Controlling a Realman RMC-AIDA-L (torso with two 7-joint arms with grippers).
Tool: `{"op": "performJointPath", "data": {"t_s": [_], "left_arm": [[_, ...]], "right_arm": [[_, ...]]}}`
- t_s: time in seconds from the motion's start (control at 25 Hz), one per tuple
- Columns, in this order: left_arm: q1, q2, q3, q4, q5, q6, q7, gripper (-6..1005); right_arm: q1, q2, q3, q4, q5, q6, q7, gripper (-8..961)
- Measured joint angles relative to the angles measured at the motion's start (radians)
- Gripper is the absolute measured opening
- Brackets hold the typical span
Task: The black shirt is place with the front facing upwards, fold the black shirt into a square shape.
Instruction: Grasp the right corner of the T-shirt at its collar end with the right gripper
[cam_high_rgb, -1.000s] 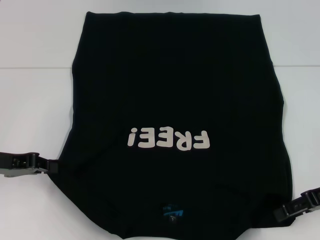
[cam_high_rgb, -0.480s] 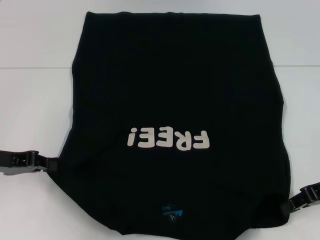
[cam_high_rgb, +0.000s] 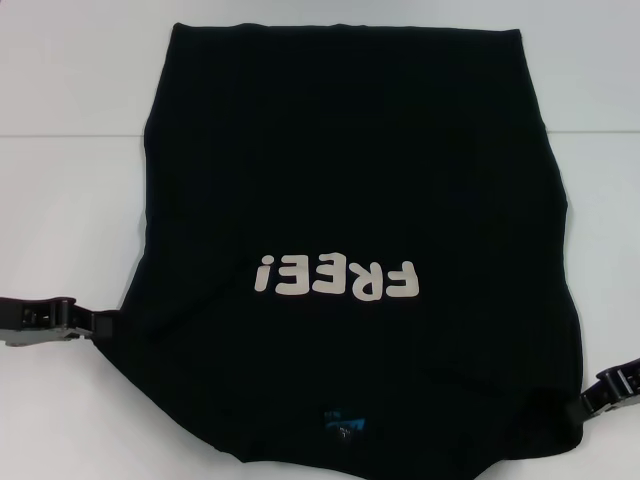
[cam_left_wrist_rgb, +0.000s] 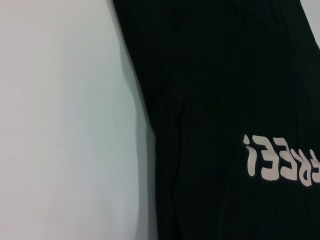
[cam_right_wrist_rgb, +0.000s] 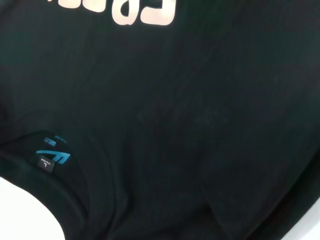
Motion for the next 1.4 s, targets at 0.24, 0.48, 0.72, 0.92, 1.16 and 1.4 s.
{"op": "performJointPath", "data": {"t_s": [0.24,0.48,0.72,0.92,1.16,1.4], "left_arm": [[0.000,0.000,0.001,0.000,-0.019,0.000,0.000,32],[0.001,0.000,0.003,0.000,-0.022,0.000,0.000,32],[-0.001,-0.006,0.009,-0.001,-0.022,0.002,0.000,32],[-0.004,-0.007,0.011,-0.007,-0.022,0.001,0.000,32],[-0.008,-0.007,0.011,-0.012,-0.022,0.000,0.009,32],[-0.008,-0.008,0.011,-0.013,-0.024,-0.001,0.015,32]], "right_arm": [[0.004,-0.005,0.000,-0.012,0.000,-0.023,0.003,36],[0.001,-0.027,0.002,-0.049,0.000,-0.043,0.029,33],[-0.003,-0.052,0.000,-0.050,0.000,-0.067,0.036,29],[0.002,-0.054,-0.005,-0.046,-0.006,-0.071,0.044,31],[0.008,-0.052,-0.005,-0.050,-0.025,-0.093,0.086,96],[-0.007,-0.049,0.004,-0.051,-0.027,-0.097,0.128,209]]}}
